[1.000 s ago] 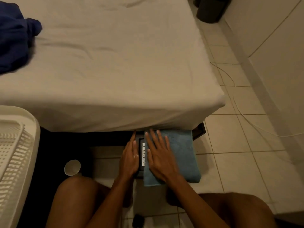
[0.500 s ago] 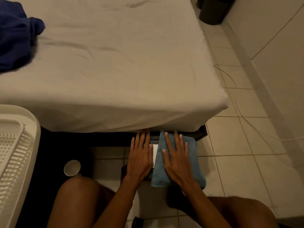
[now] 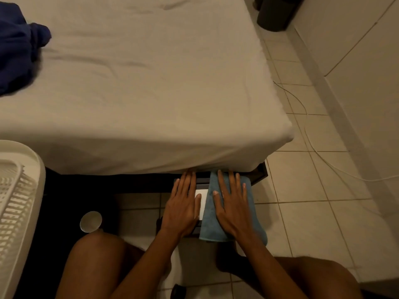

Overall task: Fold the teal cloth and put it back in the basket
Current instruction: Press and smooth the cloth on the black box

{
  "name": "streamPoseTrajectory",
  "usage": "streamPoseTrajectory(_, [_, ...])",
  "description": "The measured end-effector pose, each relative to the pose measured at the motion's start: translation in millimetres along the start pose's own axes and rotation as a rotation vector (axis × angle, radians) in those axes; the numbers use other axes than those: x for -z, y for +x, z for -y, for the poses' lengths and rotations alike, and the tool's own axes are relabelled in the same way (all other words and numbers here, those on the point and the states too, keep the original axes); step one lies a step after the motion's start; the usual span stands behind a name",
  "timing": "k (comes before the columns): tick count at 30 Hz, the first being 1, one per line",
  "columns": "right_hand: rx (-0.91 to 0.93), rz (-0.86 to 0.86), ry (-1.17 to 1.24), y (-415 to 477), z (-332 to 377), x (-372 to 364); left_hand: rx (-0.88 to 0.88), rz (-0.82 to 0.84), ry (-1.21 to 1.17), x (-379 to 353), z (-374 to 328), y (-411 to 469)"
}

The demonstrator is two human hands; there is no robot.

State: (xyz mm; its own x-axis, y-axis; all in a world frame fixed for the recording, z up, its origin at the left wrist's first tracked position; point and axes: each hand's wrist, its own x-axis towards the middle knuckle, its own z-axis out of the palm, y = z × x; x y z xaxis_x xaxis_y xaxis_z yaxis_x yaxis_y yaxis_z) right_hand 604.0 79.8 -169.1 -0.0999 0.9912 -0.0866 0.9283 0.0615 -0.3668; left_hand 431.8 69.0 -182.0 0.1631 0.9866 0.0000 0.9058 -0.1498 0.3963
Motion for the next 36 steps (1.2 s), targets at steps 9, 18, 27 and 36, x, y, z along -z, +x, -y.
streamPoseTrajectory(9, [-0.049,-0.005,-0.029,-22.9,-9.9,-11.9,0.017,-0.002,-0.016,-3.6,-3.4,0.6])
streamPoseTrajectory(18, [-0.016,0.071,-0.078,-33.0,-5.9,1.0,-0.003,0.0,-0.114,-4.9,-16.6,-5.2])
streamPoseTrajectory(27, [-0.056,0.093,-0.066,-36.6,2.0,2.1,-0.005,0.017,-0.119,-4.3,-16.6,-5.3])
streamPoseTrajectory(36, [-0.044,0.038,-0.002,-36.6,-17.6,3.6,-0.012,0.048,-0.081,-3.7,-14.0,-5.8])
